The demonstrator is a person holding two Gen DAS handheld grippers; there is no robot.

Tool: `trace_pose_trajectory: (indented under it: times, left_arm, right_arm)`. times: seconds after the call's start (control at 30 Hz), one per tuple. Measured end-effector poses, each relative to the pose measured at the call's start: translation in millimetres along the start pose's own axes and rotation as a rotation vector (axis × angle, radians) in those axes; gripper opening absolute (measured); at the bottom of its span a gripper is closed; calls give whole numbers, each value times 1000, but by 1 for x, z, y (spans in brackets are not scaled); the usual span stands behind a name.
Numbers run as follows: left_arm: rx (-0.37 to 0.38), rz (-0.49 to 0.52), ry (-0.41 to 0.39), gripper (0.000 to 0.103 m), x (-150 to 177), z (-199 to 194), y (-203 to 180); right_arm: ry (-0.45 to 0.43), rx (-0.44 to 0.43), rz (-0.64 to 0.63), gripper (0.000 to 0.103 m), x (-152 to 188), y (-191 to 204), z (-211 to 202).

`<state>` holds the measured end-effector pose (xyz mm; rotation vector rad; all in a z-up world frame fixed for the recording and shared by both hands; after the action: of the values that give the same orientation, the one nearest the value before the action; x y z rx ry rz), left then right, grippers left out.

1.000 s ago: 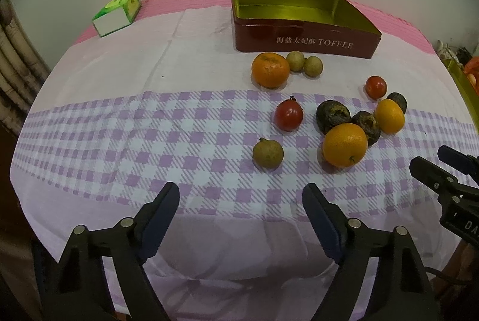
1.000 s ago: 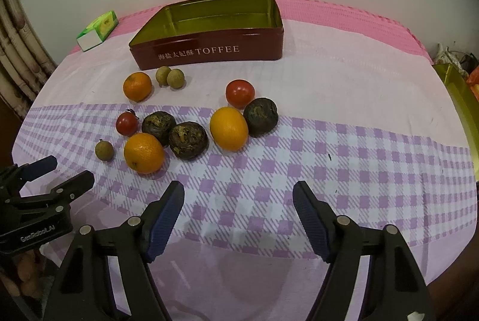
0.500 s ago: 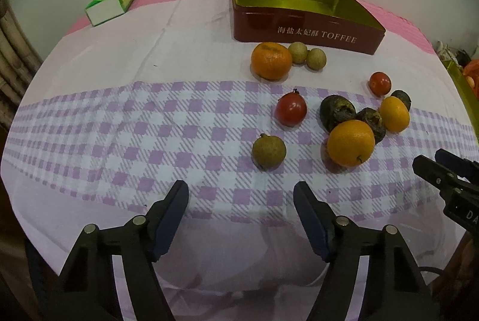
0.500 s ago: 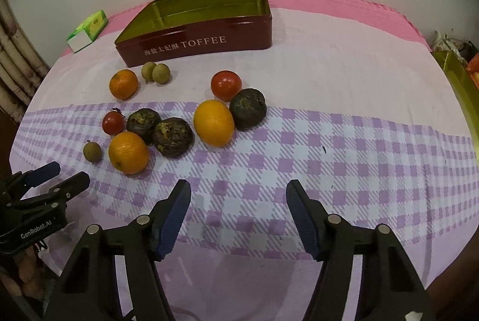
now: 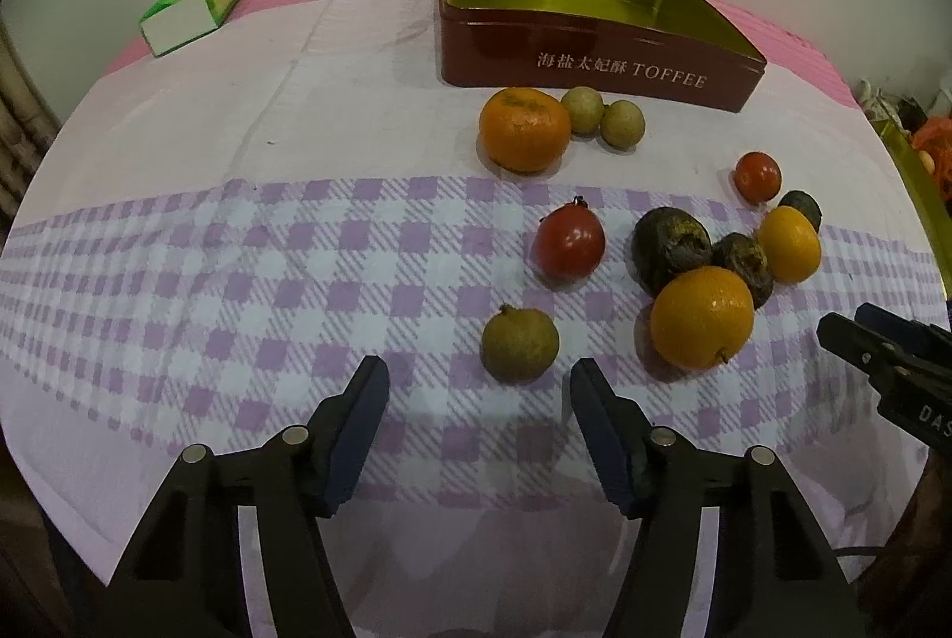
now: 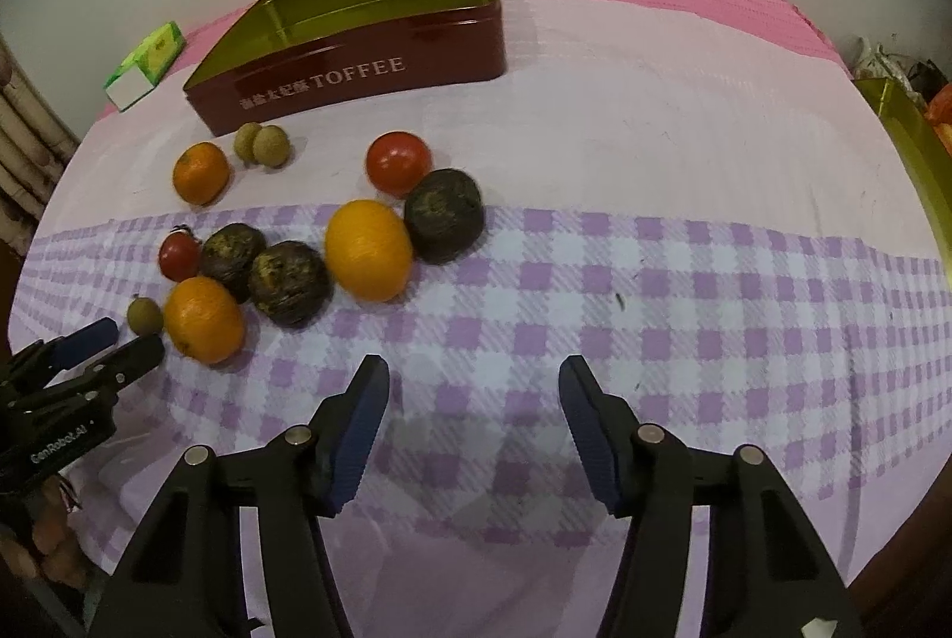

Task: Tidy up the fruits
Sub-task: 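Close the right gripper on the dark round fruit while the left grasps a green longan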

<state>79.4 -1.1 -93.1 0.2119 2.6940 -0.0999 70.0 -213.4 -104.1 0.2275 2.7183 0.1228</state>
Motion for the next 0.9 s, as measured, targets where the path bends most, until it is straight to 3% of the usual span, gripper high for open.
trace_pose_trajectory:
  times: [0.2,0.53,0.9]
  left_arm:
    - [8,6,-9,59,-10,9,0]
    - [4,32,-36,27,-16,14,-1]
    - [16,31,-36,27,-17,13,-1]
  right_arm:
    - [4,5,3,56,-15,-7,13]
    - [-23,34,-70,58,-40,-4,31]
    - [-46,45,-126,55,-69,11,50]
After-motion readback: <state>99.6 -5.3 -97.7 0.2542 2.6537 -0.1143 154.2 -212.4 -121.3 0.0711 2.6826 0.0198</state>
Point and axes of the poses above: each gripper's, at about its wrist camera, not at the fingertips, and z roughly the way its jaws point, y to its left, x to its underside, the point moved 4 cm from there along z, roughly the way its jaws point, and after that the axes turned 2 degrees about z, right-handed, at the moved point
